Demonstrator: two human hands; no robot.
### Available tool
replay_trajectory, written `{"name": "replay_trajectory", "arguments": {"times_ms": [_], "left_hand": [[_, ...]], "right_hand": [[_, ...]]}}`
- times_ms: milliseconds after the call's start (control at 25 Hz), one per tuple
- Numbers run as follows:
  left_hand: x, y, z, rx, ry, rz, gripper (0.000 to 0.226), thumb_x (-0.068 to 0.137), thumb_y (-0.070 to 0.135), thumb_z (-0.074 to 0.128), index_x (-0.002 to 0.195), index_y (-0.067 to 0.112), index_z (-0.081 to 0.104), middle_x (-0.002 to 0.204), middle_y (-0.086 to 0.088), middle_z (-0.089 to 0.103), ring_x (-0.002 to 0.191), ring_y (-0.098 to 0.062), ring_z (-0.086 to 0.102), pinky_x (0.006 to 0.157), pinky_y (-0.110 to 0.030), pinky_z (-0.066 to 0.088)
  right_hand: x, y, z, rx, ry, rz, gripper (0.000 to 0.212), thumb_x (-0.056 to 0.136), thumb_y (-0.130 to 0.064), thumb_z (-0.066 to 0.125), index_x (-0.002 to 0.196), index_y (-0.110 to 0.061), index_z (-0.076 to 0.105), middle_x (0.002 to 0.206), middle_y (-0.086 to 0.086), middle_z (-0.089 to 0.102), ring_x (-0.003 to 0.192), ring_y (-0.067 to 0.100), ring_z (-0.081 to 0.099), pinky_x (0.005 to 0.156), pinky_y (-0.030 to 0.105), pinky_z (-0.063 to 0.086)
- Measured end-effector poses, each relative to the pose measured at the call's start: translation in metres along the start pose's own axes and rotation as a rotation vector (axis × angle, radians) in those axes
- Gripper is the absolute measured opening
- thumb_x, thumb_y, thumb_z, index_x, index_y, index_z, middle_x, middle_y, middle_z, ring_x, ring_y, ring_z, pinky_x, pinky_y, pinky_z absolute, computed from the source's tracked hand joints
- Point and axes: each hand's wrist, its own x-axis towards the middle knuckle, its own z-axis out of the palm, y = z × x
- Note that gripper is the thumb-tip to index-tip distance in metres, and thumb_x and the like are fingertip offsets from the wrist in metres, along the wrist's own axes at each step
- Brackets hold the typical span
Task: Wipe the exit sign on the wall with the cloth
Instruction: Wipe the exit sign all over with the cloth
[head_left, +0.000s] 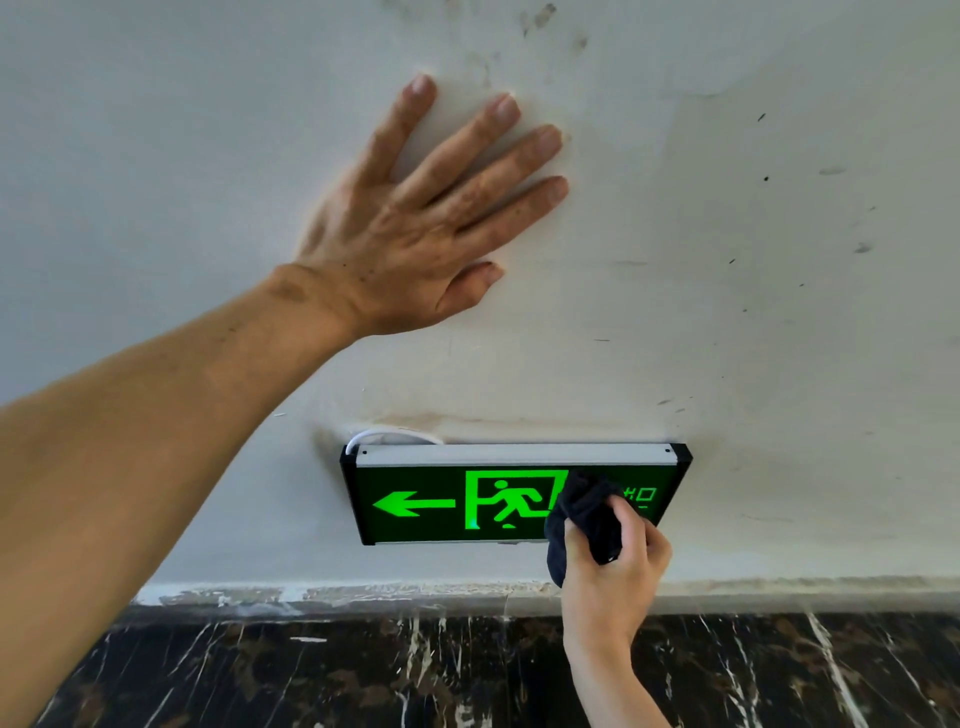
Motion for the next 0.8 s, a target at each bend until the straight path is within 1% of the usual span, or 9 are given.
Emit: {"name": "replay_trajectory", "arguments": {"times_ms": [120,320,480,520,640,720,760,800], "left_hand": [[0.0,0.0,0.0,-0.015,0.005,-0.006,0.068,0.096,0.043,0.046,0.155,0.017,0.025,0.157,-0.008,0.031,0.141,-0.034,0.03,0.109,-0.063,0.021],[0.002,-0.001,-0.002,-0.026,-0.003,-0.006,0.065,0.097,0.042,0.044,0.154,0.017,0.026,0.157,-0.007,0.032,0.142,-0.033,0.03,0.11,-0.061,0.015],[0.002,-0.001,-0.003,-0.062,0.003,-0.015,0.063,0.097,0.04,0.045,0.153,0.017,0.029,0.156,-0.007,0.033,0.141,-0.033,0.032,0.11,-0.06,0.013],[0.002,0.0,-0.003,-0.063,0.005,-0.018,0.063,0.097,0.04,0.045,0.153,0.018,0.03,0.156,-0.007,0.033,0.142,-0.033,0.032,0.111,-0.059,0.013],[0.003,0.001,-0.004,-0.083,-0.005,-0.022,0.062,0.097,0.039,0.044,0.153,0.018,0.03,0.157,-0.006,0.033,0.142,-0.032,0.031,0.111,-0.059,0.011],[0.003,0.0,-0.005,-0.092,-0.014,-0.021,0.062,0.097,0.039,0.044,0.153,0.018,0.028,0.157,-0.005,0.031,0.143,-0.032,0.03,0.112,-0.058,0.009],[0.003,0.0,-0.006,-0.09,-0.018,-0.024,0.062,0.097,0.039,0.044,0.154,0.018,0.028,0.157,-0.005,0.031,0.143,-0.032,0.029,0.112,-0.058,0.009],[0.002,-0.001,-0.006,-0.087,-0.022,-0.027,0.062,0.097,0.039,0.044,0.154,0.018,0.028,0.157,-0.005,0.031,0.143,-0.032,0.029,0.112,-0.058,0.009]], "right_hand": [[-0.015,-0.007,0.015,-0.019,-0.052,-0.031,0.039,0.078,-0.004,0.074,0.113,-0.016,0.061,0.116,0.003,0.04,0.101,0.021,0.052,0.078,0.01,0.038],[-0.042,-0.015,0.048,-0.042,-0.13,-0.091,0.04,0.075,-0.006,0.077,0.109,-0.02,0.061,0.11,0.0,0.04,0.097,0.013,0.051,0.073,0.003,0.039],[-0.056,-0.019,0.068,-0.02,-0.152,-0.08,0.047,0.073,-0.004,0.078,0.102,-0.032,0.054,0.11,-0.001,0.038,0.096,0.011,0.052,0.077,0.011,0.04],[-0.059,-0.019,0.071,-0.021,-0.149,-0.079,0.047,0.073,-0.004,0.078,0.102,-0.032,0.054,0.109,-0.001,0.038,0.096,0.009,0.052,0.076,0.01,0.039],[-0.069,-0.018,0.084,-0.06,-0.165,-0.093,0.041,0.071,-0.006,0.079,0.104,-0.025,0.063,0.109,-0.001,0.041,0.092,0.008,0.053,0.07,0.006,0.038],[-0.081,-0.019,0.096,-0.105,-0.215,-0.097,0.039,0.071,-0.009,0.08,0.106,-0.022,0.069,0.11,-0.002,0.045,0.091,0.011,0.053,0.073,0.008,0.037],[-0.088,-0.02,0.103,-0.108,-0.247,-0.096,0.038,0.071,-0.011,0.08,0.106,-0.023,0.071,0.11,-0.003,0.048,0.092,0.01,0.053,0.074,0.01,0.037],[-0.095,-0.022,0.11,-0.102,-0.283,-0.088,0.036,0.072,-0.013,0.079,0.106,-0.025,0.072,0.111,-0.005,0.05,0.092,0.007,0.052,0.074,0.006,0.035]]}}
